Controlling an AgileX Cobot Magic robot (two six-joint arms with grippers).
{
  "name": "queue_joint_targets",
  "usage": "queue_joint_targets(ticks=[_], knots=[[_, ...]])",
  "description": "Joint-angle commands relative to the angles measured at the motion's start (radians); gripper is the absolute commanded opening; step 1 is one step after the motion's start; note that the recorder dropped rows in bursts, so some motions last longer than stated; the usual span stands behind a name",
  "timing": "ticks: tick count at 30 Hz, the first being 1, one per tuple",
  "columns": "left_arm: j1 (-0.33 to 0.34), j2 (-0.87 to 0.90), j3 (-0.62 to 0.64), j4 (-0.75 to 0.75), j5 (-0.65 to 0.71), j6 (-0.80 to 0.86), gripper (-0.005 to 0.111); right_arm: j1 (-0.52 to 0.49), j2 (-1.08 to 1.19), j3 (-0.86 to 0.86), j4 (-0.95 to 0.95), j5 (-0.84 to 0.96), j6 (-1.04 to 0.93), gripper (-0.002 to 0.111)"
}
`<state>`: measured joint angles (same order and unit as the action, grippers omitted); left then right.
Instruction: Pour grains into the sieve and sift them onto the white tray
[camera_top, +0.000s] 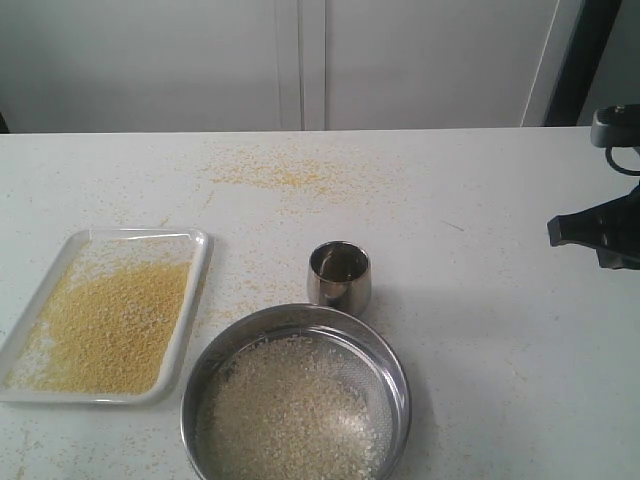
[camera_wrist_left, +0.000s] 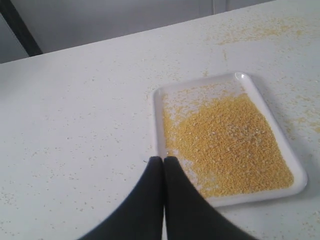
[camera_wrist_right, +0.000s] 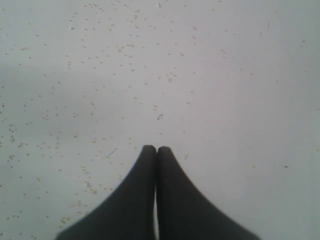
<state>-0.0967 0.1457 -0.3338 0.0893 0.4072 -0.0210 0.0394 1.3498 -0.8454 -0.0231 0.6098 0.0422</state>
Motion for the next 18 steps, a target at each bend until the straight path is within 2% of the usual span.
queue_joint_targets(ticks=[1,5,11,18], knots=[[0.044,-0.053,0.064,-0.036,-0.042,-0.005,0.0,-0.011,-0.007,-0.001,-0.003,-0.006,0.005,0.0],[0.065,-0.099,0.129,-0.05,-0.05,-0.005,0.0,-0.011,-0.007,-0.001,-0.003,-0.006,0.005,0.0],[0.074,-0.146,0.196,-0.071,-0.156,-0.005,0.0,-0.011,-0.007,-0.001,-0.003,-0.006,0.005,0.0],[0.074,-0.146,0.266,-0.089,-0.16,-0.005,0.0,-0.011,-0.007,-0.001,-0.003,-0.006,0.005,0.0]])
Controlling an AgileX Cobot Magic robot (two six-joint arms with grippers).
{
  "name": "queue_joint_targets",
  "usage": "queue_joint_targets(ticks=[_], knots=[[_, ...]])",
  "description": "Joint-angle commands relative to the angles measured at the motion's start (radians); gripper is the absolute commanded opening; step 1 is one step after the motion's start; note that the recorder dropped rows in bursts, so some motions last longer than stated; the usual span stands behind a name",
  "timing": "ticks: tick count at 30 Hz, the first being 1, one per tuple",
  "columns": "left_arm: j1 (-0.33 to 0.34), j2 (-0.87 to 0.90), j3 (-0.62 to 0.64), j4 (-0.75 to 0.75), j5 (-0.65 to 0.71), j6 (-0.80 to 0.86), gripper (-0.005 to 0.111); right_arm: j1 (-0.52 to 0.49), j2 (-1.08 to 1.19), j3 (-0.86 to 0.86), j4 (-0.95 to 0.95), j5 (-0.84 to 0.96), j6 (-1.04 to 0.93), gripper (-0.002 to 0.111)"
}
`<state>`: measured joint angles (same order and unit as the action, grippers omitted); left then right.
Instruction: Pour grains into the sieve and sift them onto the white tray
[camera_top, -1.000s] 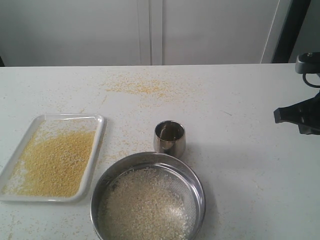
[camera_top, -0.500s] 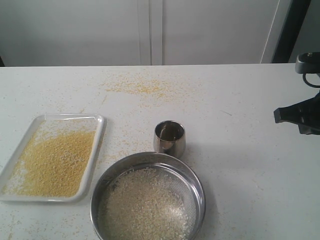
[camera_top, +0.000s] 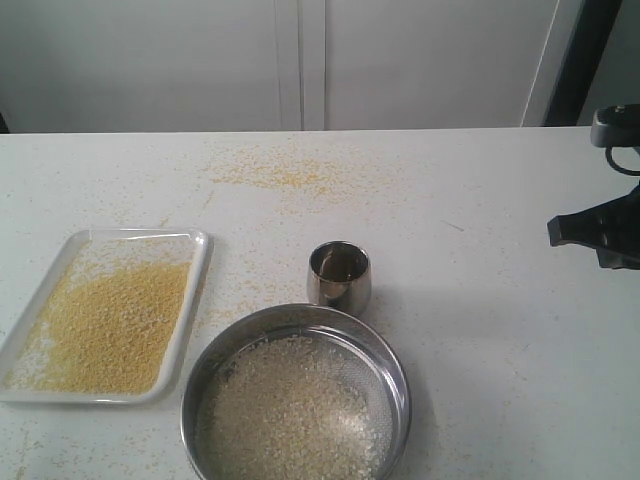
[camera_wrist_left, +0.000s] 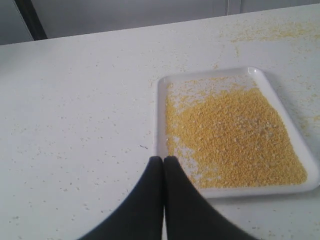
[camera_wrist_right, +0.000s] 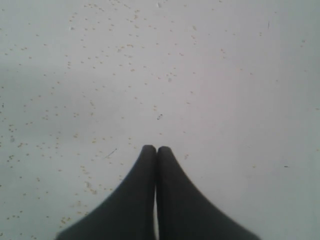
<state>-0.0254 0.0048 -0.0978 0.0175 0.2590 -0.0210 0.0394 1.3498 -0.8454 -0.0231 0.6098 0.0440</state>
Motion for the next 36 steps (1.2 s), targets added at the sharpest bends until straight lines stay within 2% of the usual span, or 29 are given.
queue_joint_targets(ticks=[1,11,36], knots=[[0.003,-0.005,0.037,-0.017,-0.012,-0.005,0.0,-0.011,-0.007,-0.001,-0.003,-0.006,0.004,0.0],[0.003,-0.005,0.098,-0.017,-0.03,-0.005,0.0,-0.011,-0.007,-0.001,-0.003,-0.006,0.004,0.0],[0.003,-0.005,0.098,-0.023,-0.029,-0.005,0.0,-0.011,-0.007,-0.001,-0.003,-0.006,0.004,0.0]])
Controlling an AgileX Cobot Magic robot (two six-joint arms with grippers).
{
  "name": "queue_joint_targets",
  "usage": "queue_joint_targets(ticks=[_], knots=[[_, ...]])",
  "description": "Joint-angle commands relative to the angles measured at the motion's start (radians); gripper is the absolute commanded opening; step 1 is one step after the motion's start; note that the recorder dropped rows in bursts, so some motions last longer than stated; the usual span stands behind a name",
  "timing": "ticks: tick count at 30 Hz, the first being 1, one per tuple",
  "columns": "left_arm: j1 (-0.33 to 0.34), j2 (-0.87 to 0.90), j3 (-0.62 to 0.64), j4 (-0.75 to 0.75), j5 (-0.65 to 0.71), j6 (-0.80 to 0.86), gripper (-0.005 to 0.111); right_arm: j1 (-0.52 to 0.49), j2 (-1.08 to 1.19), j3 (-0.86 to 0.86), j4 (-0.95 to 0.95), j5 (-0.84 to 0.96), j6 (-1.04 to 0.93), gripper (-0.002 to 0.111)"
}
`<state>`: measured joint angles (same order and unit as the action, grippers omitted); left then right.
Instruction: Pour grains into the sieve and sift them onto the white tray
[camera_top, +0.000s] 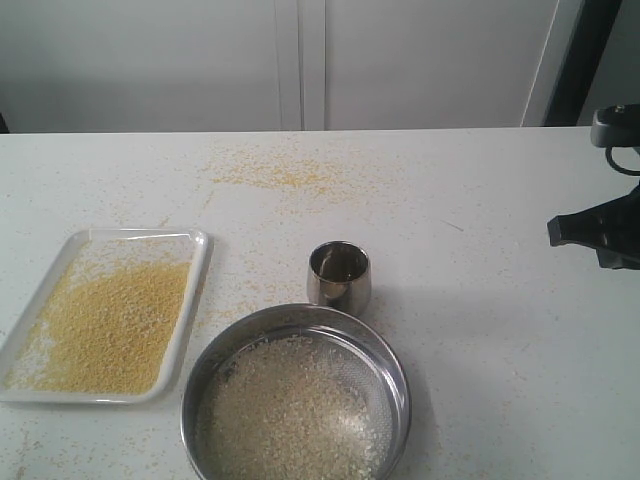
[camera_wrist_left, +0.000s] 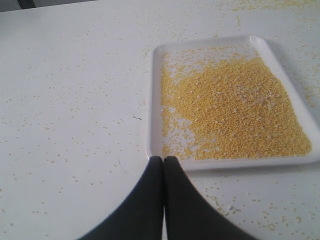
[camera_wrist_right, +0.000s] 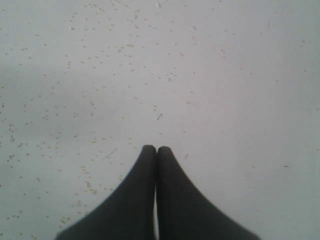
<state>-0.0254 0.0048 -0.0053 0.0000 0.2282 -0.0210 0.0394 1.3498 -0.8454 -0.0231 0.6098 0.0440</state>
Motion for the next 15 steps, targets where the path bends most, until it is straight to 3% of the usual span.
queue_joint_targets(ticks=[1,15], knots=[[0.003,-0.005,0.005,-0.006,0.002,-0.005,0.0,-0.011,-0.007,-0.001,-0.003,-0.006,0.004,0.0],[0.003,-0.005,0.005,-0.006,0.002,-0.005,0.0,-0.011,-0.043,-0.001,-0.003,-0.006,0.003,0.0]])
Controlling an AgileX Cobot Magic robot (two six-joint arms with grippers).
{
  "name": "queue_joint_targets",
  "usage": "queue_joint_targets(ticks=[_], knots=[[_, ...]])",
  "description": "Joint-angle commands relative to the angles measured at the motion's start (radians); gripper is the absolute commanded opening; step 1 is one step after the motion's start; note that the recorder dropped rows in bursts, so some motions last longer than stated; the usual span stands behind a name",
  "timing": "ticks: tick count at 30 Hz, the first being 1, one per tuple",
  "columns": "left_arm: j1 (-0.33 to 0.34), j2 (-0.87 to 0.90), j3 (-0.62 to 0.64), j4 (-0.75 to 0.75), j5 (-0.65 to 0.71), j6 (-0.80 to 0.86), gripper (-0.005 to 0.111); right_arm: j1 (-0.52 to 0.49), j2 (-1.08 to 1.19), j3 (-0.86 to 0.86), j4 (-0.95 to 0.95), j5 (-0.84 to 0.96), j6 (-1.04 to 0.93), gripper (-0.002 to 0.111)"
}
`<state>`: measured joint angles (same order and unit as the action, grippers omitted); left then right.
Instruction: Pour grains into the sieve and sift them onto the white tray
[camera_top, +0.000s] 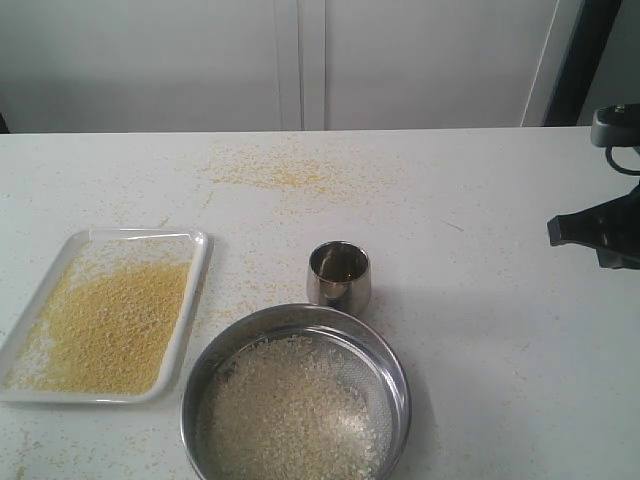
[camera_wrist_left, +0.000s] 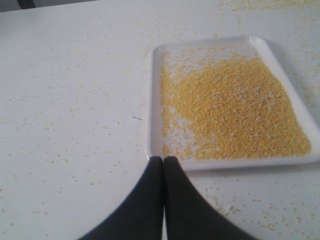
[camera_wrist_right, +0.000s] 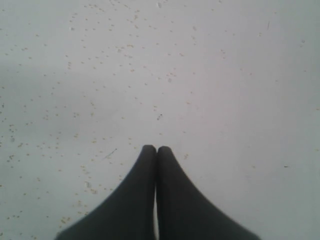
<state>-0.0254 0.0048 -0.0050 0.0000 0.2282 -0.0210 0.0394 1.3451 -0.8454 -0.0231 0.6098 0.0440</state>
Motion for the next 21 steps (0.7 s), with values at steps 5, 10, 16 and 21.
queue_joint_targets(ticks=[5,10,16,21], knots=[[0.003,-0.005,0.005,-0.006,0.002,-0.005,0.0,-0.009,-0.177,0.009,0.008,-0.122,0.038,0.0],[0.003,-0.005,0.005,-0.006,0.002,-0.005,0.0,-0.009,-0.391,0.145,0.015,-0.257,0.052,0.0],[0.003,-0.005,0.005,-0.006,0.002,-0.003,0.0,-0.009,-0.621,0.278,-0.008,-0.339,-0.067,0.0],[0.003,-0.005,0.005,-0.006,0.002,-0.003,0.0,-0.009,-0.77,0.369,-0.008,-0.346,-0.067,0.0]])
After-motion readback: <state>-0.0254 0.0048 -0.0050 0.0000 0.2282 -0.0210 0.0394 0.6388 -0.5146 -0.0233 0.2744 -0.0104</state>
